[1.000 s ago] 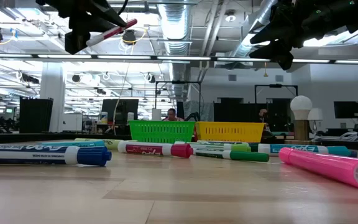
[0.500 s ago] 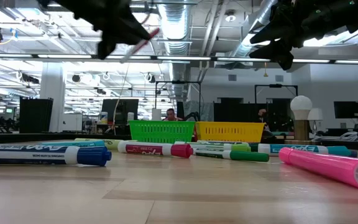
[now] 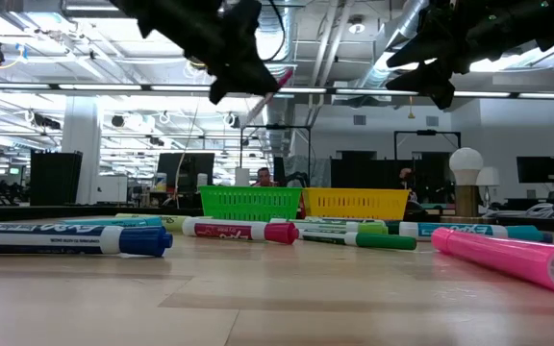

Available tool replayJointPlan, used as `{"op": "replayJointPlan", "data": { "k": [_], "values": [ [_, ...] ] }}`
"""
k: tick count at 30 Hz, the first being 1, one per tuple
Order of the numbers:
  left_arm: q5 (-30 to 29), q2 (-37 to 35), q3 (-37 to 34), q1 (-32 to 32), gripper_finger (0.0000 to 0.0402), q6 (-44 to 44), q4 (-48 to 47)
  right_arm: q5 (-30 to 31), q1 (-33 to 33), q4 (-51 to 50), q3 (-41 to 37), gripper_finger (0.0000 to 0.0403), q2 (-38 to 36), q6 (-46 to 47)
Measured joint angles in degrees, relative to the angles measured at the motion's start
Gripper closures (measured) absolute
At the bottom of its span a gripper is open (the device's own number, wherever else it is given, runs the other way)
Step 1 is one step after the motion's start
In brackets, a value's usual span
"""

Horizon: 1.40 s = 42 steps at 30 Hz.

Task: Pick & Place Markers
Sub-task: Put the medium red marker into the green bin

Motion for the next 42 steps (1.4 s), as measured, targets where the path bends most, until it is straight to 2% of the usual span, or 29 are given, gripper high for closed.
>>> {"op": "replayJointPlan", "data": {
  "k": [7, 14, 42],
  "values": [
    [0.12, 7.56, 4.99, 3.85, 0.0346, 5.92, -1.64, 0.0, 0.0, -0.02, 0.0, 0.0217, -0.02, -0.02],
    [0.45, 12.82, 7.98, 6.67, 0.0346, 9.66, -10.87, 0.0, 0.02, -0.02, 0.0, 0.0217, 0.0, -0.02],
    [0.86, 20.97, 8.0, 6.3, 0.0346, 12.31, -14.76, 0.02, -0.02, -0.04, 0.0, 0.0217, -0.02, 0.02]
  ]
}}
